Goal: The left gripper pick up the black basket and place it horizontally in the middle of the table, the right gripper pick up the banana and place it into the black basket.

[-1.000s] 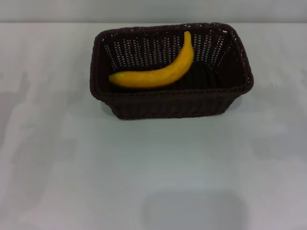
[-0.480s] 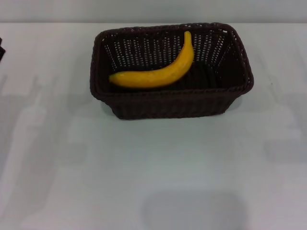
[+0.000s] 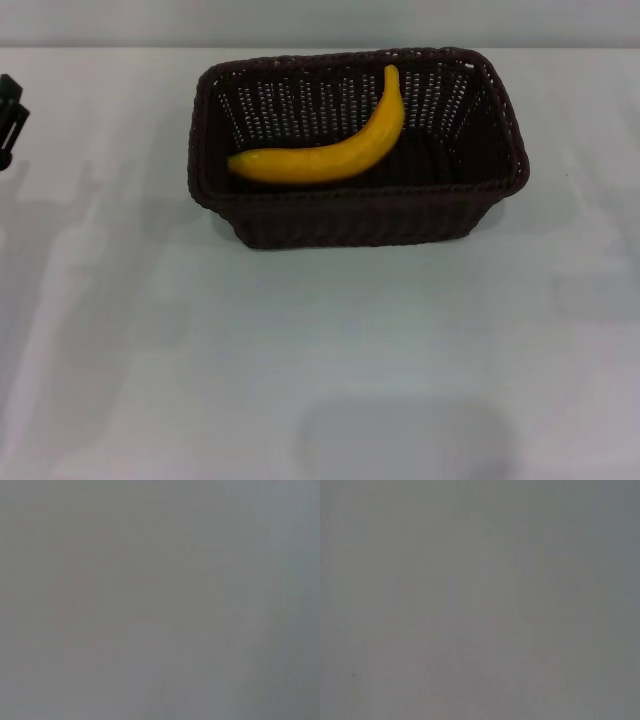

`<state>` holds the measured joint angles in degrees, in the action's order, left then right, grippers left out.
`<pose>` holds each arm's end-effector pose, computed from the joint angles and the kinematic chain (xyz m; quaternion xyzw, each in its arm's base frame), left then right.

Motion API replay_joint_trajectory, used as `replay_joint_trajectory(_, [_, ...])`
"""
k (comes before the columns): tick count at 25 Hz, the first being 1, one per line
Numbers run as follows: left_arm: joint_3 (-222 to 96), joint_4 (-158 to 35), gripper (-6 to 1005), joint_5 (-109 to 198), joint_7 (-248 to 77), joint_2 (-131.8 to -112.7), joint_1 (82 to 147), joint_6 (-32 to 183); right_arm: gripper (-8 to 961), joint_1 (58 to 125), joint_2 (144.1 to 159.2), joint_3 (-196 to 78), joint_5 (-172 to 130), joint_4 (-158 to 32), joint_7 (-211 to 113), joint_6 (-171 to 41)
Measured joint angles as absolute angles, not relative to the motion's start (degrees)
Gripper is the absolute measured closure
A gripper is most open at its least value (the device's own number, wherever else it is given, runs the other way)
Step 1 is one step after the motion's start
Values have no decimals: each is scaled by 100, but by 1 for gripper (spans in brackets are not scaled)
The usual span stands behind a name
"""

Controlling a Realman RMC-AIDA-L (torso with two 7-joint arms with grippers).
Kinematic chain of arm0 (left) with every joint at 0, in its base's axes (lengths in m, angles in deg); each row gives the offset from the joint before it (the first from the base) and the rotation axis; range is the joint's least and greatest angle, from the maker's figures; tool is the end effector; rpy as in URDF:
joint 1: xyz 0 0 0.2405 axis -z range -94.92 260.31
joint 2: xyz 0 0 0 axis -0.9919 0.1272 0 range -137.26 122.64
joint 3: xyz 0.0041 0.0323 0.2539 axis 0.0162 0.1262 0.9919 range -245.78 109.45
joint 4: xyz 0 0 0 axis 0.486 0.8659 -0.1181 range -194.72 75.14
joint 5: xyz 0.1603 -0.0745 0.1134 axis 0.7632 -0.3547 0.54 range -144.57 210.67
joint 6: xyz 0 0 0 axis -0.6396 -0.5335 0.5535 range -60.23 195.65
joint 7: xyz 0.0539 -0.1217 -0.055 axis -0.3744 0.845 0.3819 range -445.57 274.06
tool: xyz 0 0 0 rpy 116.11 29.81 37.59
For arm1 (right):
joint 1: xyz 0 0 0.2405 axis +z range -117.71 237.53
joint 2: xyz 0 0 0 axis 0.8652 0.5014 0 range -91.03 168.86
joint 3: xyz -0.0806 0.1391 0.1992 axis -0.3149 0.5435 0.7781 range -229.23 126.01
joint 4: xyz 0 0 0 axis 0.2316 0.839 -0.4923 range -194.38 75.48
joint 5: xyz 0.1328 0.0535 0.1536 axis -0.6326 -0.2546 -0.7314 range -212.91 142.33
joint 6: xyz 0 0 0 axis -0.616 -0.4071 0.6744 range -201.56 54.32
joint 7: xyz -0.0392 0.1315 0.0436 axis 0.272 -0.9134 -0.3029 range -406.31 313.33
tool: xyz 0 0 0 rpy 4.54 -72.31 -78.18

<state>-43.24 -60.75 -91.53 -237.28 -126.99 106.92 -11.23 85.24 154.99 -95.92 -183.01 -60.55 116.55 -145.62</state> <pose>-0.3444 0.3097 0.0205 -0.6269 -0.2817 -0.4107 0.5990 0.3681 0.3255 0.0487 -0.6373 0.2398 0.3054 0.6657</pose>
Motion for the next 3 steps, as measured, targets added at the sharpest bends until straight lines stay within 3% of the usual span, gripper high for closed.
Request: replay_joint_trajectory(3, [-4335,-5980,107,-9153,-23741,-12694,10781,-1090,79,8597,15495,-9573,-18288,-6088,11654,-14546])
